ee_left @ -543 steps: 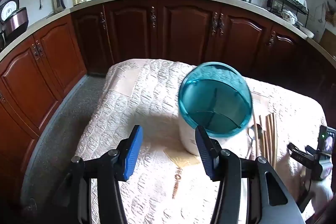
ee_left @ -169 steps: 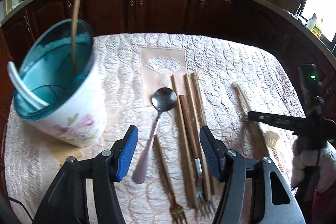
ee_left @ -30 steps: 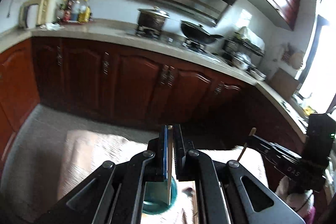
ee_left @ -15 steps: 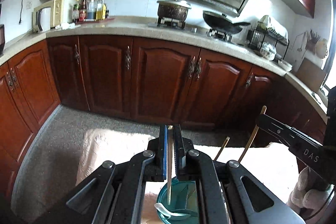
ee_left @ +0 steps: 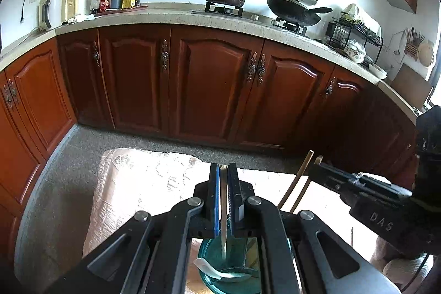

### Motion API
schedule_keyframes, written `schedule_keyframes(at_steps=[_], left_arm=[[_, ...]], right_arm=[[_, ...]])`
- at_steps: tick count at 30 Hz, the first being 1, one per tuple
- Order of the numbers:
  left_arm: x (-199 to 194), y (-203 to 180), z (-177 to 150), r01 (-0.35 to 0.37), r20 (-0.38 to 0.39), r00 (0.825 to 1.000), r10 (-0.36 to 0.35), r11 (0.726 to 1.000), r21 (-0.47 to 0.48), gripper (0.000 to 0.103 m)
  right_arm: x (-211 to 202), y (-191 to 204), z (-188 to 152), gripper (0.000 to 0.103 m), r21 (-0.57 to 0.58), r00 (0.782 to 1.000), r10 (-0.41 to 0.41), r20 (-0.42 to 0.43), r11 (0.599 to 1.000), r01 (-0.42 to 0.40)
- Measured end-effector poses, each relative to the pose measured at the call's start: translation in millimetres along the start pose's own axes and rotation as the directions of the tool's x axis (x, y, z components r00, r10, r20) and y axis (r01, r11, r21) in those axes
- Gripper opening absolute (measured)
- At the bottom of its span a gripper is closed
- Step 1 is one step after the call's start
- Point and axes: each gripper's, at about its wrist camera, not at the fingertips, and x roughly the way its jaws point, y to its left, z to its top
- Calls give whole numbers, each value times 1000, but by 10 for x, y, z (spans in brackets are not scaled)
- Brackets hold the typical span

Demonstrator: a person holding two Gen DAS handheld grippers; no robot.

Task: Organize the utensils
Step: 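Carry both chopsticks over the teal-rimmed cup while both tools open to drop them in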

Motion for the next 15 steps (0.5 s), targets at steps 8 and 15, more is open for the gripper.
schedule_keyframes(at_steps=[8,15], left_arm=[[40,16,-2,-2,-22,1000,1,1000,-11,5],[-1,19,2,-3,-17,1000,3,1000,-14,38]], right_arm=[[35,7,-43,24,-2,1000,-1,-28,1000,1],[-58,11,-132,29,7,999,-1,-39,1000,2]])
